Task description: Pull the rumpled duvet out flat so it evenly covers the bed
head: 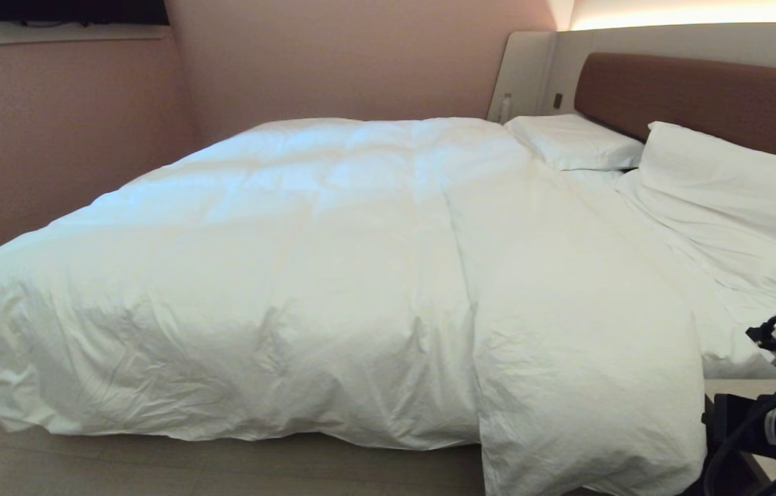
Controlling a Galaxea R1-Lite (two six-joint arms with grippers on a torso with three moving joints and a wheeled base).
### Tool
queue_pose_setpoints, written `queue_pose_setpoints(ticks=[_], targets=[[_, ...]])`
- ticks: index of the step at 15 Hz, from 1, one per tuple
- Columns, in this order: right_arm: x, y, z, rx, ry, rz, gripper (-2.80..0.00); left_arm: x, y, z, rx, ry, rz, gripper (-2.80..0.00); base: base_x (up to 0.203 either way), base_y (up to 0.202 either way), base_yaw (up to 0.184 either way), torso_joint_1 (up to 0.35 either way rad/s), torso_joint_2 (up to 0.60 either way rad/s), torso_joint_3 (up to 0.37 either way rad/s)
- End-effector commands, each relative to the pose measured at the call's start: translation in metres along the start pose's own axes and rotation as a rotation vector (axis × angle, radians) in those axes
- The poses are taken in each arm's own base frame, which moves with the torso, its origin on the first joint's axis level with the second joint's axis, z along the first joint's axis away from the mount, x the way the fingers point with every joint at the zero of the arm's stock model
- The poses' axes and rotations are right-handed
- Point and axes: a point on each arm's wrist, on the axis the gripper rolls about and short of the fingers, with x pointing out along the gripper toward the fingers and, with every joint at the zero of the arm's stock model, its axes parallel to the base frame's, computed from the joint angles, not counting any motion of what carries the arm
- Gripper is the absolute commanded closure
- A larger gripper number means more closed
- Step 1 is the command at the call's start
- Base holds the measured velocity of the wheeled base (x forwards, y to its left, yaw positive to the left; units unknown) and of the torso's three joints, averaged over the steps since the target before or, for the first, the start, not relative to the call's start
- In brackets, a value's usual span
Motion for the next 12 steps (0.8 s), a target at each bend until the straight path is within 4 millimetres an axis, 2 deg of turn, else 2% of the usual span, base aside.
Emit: queue_pose_setpoints(ticks=[1,5,12], targets=[[-0.001,0.002,0.0,-0.008,-0.018,0.071,0.0,0.0,0.0,0.0,-0.001,-0.001,0.001,0.0,0.0,0.0,0.0,0.0,0.0,0.0],[-0.028,0.003,-0.001,-0.019,-0.116,0.128,0.0,0.0,0.0,0.0,0.006,0.001,-0.001,0.0,0.0,0.0,0.0,0.0,0.0,0.0],[-0.089,-0.01,-0.028,-0.05,-0.258,0.063,0.0,0.0,0.0,0.0,-0.001,-0.001,0.001,0.0,0.0,0.0,0.0,0.0,0.0,0.0]])
